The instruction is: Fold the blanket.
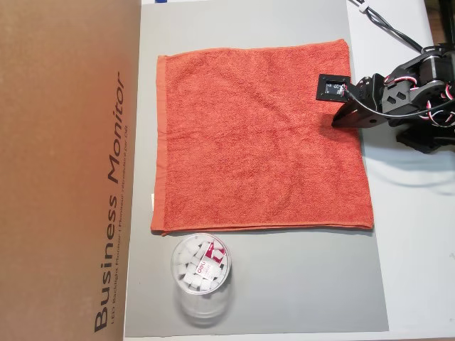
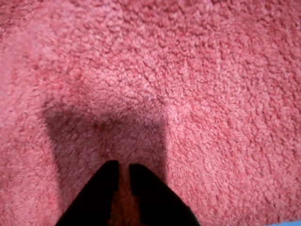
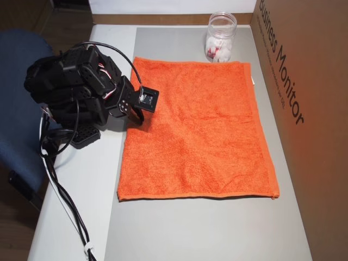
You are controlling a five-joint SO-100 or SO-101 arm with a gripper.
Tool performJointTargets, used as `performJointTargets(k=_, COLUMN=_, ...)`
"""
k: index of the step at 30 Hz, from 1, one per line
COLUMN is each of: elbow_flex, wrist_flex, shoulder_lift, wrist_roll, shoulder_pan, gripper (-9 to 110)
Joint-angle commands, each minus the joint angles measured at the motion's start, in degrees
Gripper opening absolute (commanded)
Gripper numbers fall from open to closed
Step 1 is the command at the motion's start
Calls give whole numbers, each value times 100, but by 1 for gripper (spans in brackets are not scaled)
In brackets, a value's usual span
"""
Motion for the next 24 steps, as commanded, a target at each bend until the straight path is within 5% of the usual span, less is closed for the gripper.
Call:
performJointTargets(k=1, elbow_flex=44, wrist_flex=26, shoulder_lift=35, wrist_roll=18, shoulder_pan=35, gripper=1)
performJointTargets(k=24, elbow_flex=44, wrist_flex=26, shoulder_lift=35, wrist_roll=18, shoulder_pan=-35, gripper=1)
